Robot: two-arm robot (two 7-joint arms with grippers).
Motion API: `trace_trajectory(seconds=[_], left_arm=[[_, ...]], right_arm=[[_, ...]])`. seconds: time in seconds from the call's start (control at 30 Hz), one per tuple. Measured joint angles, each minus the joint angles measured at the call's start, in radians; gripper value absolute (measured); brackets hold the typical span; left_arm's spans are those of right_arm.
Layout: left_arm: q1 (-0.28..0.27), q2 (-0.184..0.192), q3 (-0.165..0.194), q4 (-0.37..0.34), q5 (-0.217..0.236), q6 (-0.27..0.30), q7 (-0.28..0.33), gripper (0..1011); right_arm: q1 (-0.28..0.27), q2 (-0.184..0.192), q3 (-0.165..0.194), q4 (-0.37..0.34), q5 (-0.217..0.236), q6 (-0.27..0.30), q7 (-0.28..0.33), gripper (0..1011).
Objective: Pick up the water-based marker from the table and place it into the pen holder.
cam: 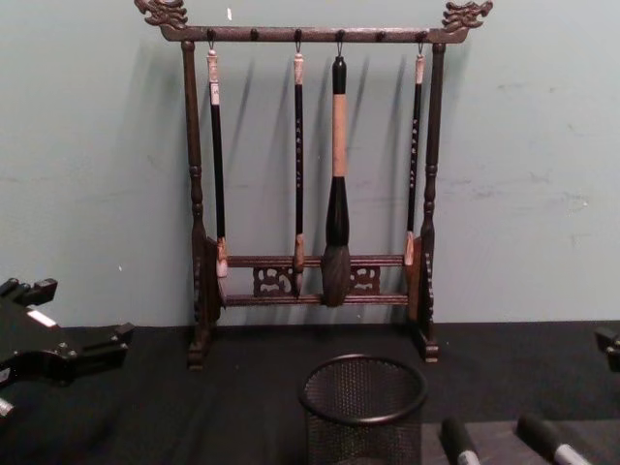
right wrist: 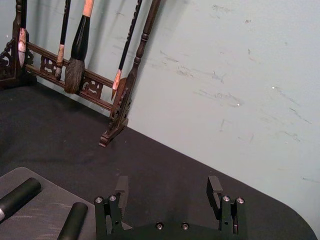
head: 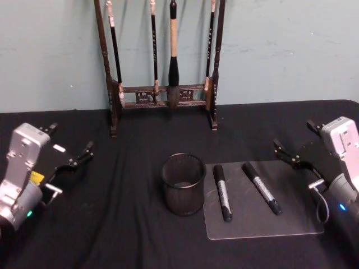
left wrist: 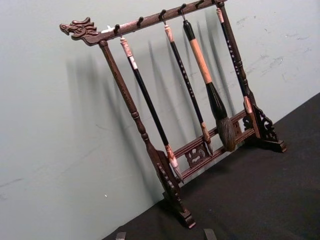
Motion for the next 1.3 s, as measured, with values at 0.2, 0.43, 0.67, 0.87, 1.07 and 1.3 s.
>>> trace_trajectory(seconds=[0.2, 0.43, 0.67, 0.87, 1.07, 1.3], left_arm=[[0.000, 0.000, 0.000, 0.000, 0.000, 0.000, 0.000, 1009], [0.000, 0.000, 0.000, 0.000, 0.000, 0.000, 0.000, 1009], [0.000, 0.000, 0.000, 0.000, 0.000, 0.000, 0.000, 1009], [0.000, 0.000, 0.000, 0.000, 0.000, 0.000, 0.000, 1009], [0.000, 0.000, 0.000, 0.000, 0.000, 0.000, 0.000, 1009], [0.000, 0.000, 0.000, 0.000, 0.000, 0.000, 0.000, 1009]], right_arm=[[0.000, 0.000, 0.000, 0.000, 0.000, 0.000, 0.000, 1000], [0.000, 0.000, 0.000, 0.000, 0.000, 0.000, 0.000, 1000], [0.000, 0.000, 0.000, 0.000, 0.000, 0.000, 0.000, 1000], [-0.033, 0.006, 0.025, -0.034, 0.025, 0.008, 0.004, 1000], [-0.097, 0.015, 0.068, -0.102, 0.069, 0.038, 0.015, 1000], [-0.135, 0.019, 0.099, -0.164, 0.126, 0.112, 0.057, 1000]])
